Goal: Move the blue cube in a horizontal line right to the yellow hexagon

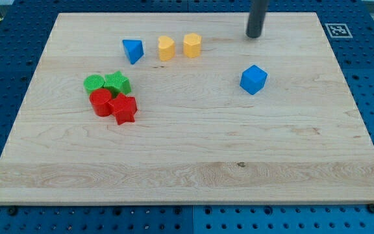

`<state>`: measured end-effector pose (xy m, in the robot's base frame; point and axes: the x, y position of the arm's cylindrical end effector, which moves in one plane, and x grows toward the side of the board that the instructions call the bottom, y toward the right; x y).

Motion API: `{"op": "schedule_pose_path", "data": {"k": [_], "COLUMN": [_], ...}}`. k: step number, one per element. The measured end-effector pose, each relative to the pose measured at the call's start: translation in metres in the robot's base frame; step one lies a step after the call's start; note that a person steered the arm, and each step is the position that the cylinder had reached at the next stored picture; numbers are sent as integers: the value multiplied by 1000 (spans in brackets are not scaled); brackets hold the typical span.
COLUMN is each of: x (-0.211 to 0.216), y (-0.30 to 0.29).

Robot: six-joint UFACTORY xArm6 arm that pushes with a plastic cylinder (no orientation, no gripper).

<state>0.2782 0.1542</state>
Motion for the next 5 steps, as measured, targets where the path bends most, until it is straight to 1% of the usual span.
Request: {"op": "schedule_pose_path", "data": {"k": [1, 3, 4, 5], "x": [40, 74, 106, 144], "y": [1, -50, -80, -93]}}
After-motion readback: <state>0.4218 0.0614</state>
